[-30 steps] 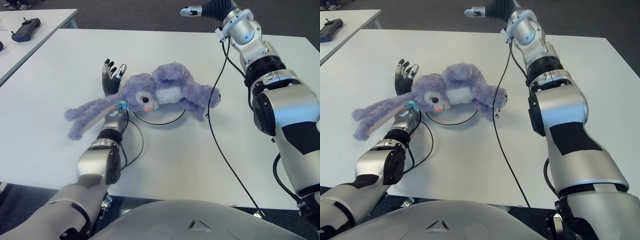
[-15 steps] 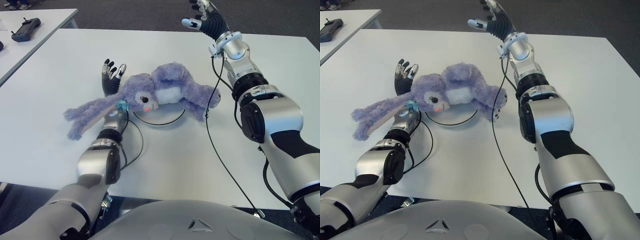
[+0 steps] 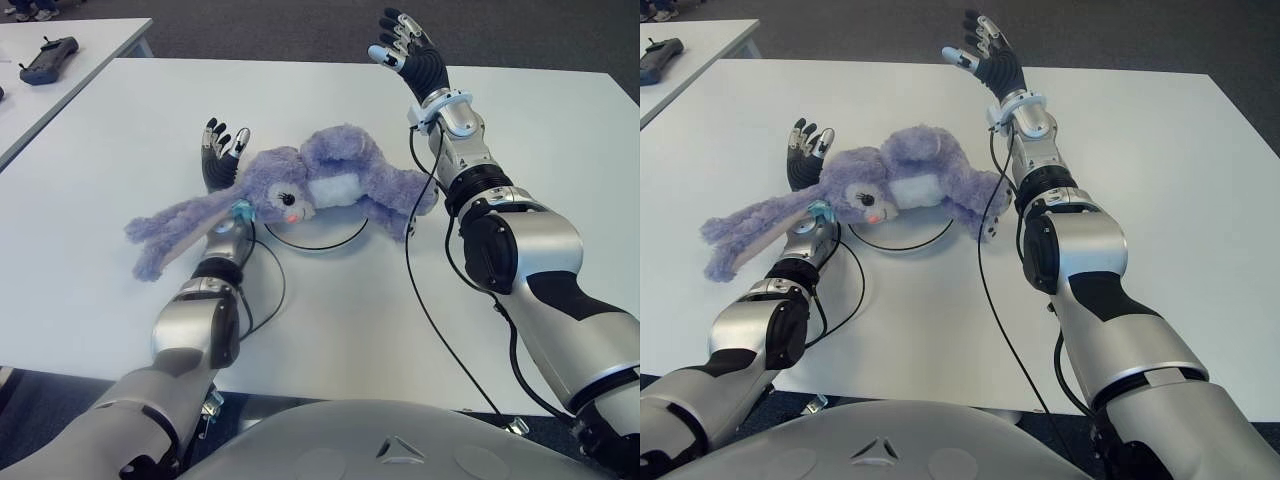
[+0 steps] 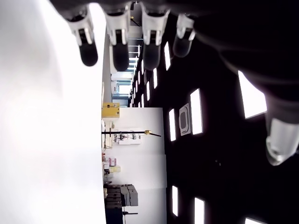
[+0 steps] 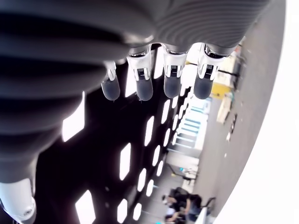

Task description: Put the doll into the plate.

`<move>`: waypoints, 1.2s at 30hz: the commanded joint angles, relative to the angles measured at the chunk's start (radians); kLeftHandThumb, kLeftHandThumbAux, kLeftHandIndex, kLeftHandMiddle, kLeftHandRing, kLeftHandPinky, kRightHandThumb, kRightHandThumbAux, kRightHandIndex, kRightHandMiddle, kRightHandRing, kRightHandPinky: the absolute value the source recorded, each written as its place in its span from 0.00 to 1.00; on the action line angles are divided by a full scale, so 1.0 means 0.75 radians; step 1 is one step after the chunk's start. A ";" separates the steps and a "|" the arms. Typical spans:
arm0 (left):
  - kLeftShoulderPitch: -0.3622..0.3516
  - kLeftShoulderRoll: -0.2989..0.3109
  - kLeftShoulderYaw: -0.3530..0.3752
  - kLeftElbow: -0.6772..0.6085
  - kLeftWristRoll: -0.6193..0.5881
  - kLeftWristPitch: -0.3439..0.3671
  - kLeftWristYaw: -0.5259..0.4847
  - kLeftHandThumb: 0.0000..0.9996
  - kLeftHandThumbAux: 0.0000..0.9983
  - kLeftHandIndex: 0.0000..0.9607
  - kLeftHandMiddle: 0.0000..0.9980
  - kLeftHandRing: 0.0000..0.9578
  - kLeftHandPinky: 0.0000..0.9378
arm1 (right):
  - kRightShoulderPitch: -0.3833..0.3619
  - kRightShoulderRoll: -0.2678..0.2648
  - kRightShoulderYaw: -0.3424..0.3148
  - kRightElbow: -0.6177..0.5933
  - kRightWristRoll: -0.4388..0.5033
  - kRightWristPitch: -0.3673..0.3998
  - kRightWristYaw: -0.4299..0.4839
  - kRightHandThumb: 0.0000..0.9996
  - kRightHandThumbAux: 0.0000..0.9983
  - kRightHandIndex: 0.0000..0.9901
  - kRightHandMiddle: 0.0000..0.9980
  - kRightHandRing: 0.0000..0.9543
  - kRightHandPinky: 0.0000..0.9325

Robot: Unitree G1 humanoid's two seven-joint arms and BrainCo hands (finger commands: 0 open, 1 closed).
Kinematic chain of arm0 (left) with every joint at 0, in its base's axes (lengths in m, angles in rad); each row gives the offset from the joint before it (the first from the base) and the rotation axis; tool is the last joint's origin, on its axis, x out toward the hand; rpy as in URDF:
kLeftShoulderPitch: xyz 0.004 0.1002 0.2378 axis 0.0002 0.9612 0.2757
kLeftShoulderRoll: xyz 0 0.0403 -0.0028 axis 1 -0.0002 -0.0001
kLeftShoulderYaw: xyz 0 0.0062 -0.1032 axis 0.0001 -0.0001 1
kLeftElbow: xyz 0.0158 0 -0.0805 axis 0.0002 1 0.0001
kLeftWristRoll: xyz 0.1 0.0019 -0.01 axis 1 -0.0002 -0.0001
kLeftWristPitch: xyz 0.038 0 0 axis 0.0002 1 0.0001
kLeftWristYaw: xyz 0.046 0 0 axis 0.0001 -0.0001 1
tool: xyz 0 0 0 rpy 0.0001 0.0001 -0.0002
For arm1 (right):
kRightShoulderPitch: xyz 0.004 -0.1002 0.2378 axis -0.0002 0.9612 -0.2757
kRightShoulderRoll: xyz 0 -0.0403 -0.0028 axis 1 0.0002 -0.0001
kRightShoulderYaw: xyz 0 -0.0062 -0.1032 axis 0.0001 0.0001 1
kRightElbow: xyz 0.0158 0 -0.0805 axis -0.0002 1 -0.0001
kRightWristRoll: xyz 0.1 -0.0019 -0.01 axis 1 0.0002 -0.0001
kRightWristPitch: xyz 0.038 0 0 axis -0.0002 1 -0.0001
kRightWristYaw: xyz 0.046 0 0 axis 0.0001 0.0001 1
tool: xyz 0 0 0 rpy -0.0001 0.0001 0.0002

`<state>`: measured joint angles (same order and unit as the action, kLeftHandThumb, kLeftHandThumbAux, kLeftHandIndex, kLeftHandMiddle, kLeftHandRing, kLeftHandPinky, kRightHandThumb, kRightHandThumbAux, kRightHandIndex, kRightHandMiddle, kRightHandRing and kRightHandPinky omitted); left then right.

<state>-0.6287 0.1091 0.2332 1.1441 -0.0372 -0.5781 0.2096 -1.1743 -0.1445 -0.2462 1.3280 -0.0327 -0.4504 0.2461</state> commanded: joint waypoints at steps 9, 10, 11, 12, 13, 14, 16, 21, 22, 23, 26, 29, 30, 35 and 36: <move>0.424 -0.079 -0.008 0.230 0.019 -0.003 -0.081 0.00 0.49 0.07 0.13 0.13 0.11 | 0.093 0.103 -0.169 0.032 0.171 0.108 0.054 0.00 0.70 0.07 0.07 0.04 0.05; 0.423 -0.076 -0.012 0.231 0.023 0.005 -0.077 0.00 0.49 0.07 0.13 0.13 0.12 | 0.094 0.103 -0.174 0.033 0.175 0.111 0.062 0.00 0.70 0.07 0.07 0.04 0.05; 0.422 -0.073 -0.016 0.232 0.027 0.012 -0.074 0.00 0.49 0.06 0.13 0.13 0.12 | 0.096 0.100 -0.179 0.033 0.179 0.117 0.071 0.00 0.70 0.08 0.07 0.05 0.06; 0.421 -0.070 -0.018 0.233 0.029 0.017 -0.073 0.00 0.50 0.06 0.13 0.13 0.12 | 0.096 0.099 -0.183 0.033 0.180 0.121 0.076 0.00 0.71 0.08 0.07 0.05 0.06; 0.421 -0.069 -0.020 0.233 0.031 0.021 -0.071 0.00 0.50 0.06 0.13 0.13 0.12 | 0.096 0.096 -0.187 0.033 0.181 0.126 0.083 0.00 0.71 0.08 0.07 0.05 0.06; 0.421 -0.067 -0.020 0.234 0.031 0.023 -0.072 0.00 0.50 0.06 0.13 0.13 0.12 | 0.096 0.094 -0.189 0.033 0.181 0.129 0.086 0.00 0.71 0.07 0.07 0.05 0.05; 0.420 -0.065 -0.021 0.235 0.034 0.026 -0.069 0.00 0.50 0.06 0.13 0.13 0.12 | 0.094 0.089 -0.192 0.034 0.178 0.136 0.093 0.00 0.71 0.07 0.07 0.05 0.05; 0.419 -0.062 -0.027 0.237 0.041 0.038 -0.056 0.00 0.52 0.05 0.12 0.13 0.12 | 0.065 0.056 -0.196 0.032 0.164 0.162 0.109 0.00 0.70 0.06 0.06 0.03 0.02; 0.419 -0.063 -0.027 0.237 0.041 0.040 -0.054 0.00 0.53 0.05 0.12 0.12 0.12 | 0.057 0.050 -0.198 0.031 0.162 0.167 0.112 0.00 0.70 0.06 0.06 0.03 0.02; 0.418 -0.063 -0.027 0.238 0.042 0.042 -0.052 0.00 0.53 0.05 0.12 0.12 0.12 | 0.049 0.047 -0.198 0.030 0.159 0.170 0.114 0.00 0.70 0.06 0.06 0.03 0.02; 0.416 -0.063 -0.030 0.238 0.045 0.046 -0.046 0.00 0.53 0.05 0.12 0.13 0.13 | 0.034 0.040 -0.196 0.028 0.153 0.175 0.119 0.00 0.70 0.05 0.05 0.02 0.01; 0.414 -0.063 -0.032 0.239 0.046 0.049 -0.048 0.00 0.54 0.05 0.12 0.12 0.12 | 0.019 0.032 -0.188 0.026 0.144 0.181 0.123 0.00 0.69 0.04 0.04 0.02 0.01; 0.413 -0.062 -0.031 0.239 0.045 0.050 -0.050 0.00 0.54 0.05 0.12 0.12 0.11 | 0.015 0.030 -0.186 0.025 0.142 0.183 0.124 0.00 0.69 0.04 0.04 0.01 0.00; 0.411 -0.062 -0.024 0.240 0.037 0.050 -0.061 0.00 0.54 0.05 0.12 0.12 0.12 | 0.006 0.021 -0.178 0.025 0.134 0.195 0.127 0.00 0.66 0.04 0.03 0.00 0.00; 0.410 -0.062 -0.024 0.240 0.037 0.049 -0.062 0.00 0.54 0.05 0.12 0.12 0.12 | 0.005 0.020 -0.178 0.025 0.133 0.197 0.128 0.00 0.65 0.04 0.03 0.00 0.00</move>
<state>-0.6248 0.1246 0.2323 1.1442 -0.0408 -0.5697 0.1999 -1.1638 -0.1143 -0.3752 1.3280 0.0530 -0.3718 0.3313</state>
